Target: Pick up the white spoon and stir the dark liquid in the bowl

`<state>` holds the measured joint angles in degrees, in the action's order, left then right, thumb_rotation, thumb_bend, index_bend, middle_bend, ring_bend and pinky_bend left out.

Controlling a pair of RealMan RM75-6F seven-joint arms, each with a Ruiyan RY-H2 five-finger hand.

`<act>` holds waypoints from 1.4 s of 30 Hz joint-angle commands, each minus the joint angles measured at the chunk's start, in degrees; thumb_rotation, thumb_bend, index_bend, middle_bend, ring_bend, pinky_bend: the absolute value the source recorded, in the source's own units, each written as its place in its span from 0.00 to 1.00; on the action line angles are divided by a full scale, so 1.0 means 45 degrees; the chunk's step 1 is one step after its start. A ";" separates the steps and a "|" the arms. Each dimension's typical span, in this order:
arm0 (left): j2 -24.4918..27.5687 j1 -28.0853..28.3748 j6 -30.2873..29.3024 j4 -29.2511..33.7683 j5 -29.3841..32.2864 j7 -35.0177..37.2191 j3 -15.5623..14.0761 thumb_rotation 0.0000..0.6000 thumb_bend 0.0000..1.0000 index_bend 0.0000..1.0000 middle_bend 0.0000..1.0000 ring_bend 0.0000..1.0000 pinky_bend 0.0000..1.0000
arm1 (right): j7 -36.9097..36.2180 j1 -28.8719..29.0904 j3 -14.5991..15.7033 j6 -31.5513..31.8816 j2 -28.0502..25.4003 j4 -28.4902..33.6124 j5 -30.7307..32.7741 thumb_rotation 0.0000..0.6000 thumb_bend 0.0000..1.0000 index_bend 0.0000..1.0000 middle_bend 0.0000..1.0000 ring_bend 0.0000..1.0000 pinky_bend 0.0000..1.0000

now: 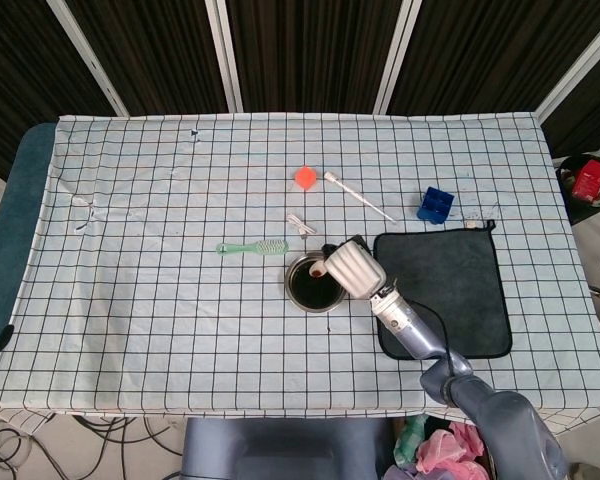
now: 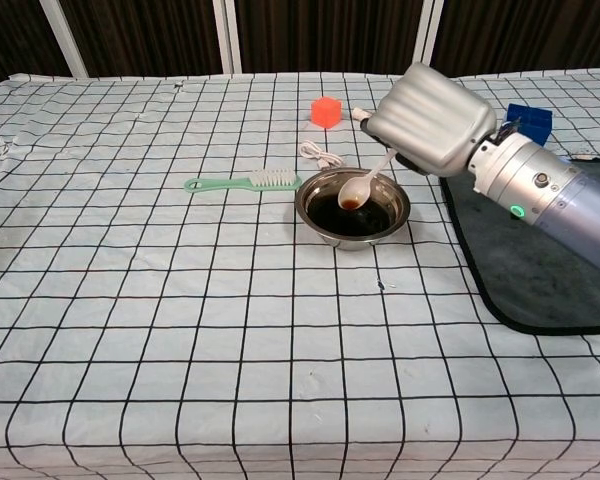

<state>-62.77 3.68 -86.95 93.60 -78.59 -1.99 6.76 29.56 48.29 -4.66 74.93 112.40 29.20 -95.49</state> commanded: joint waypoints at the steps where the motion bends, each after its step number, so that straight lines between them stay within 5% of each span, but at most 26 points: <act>1: 0.0000 -0.0007 -0.0015 0.0013 -0.0009 -0.0009 -0.0002 1.00 0.24 0.09 0.05 0.01 0.00 | -0.0023 -0.0120 0.0195 0.0200 -0.0301 0.0092 -0.0136 1.00 0.35 0.67 0.87 1.00 1.00; 24: 0.0026 -0.0067 -0.0127 0.0081 -0.0098 -0.0004 -0.0031 1.00 0.24 0.09 0.05 0.01 0.00 | 0.1086 -0.0816 0.1195 0.0949 -0.1906 0.3970 -0.1148 1.00 0.35 0.68 0.87 1.00 1.00; 42: 0.0072 -0.0082 -0.0126 0.0058 -0.0095 0.0122 -0.0011 1.00 0.24 0.09 0.05 0.01 0.00 | 0.0837 -0.0270 0.0431 0.0229 -0.0348 0.2436 -0.0775 1.00 0.35 0.68 0.87 1.00 1.00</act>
<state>-62.44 3.30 -87.52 93.87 -79.03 -1.43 6.70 33.96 46.56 -2.16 76.26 109.81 41.55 -99.29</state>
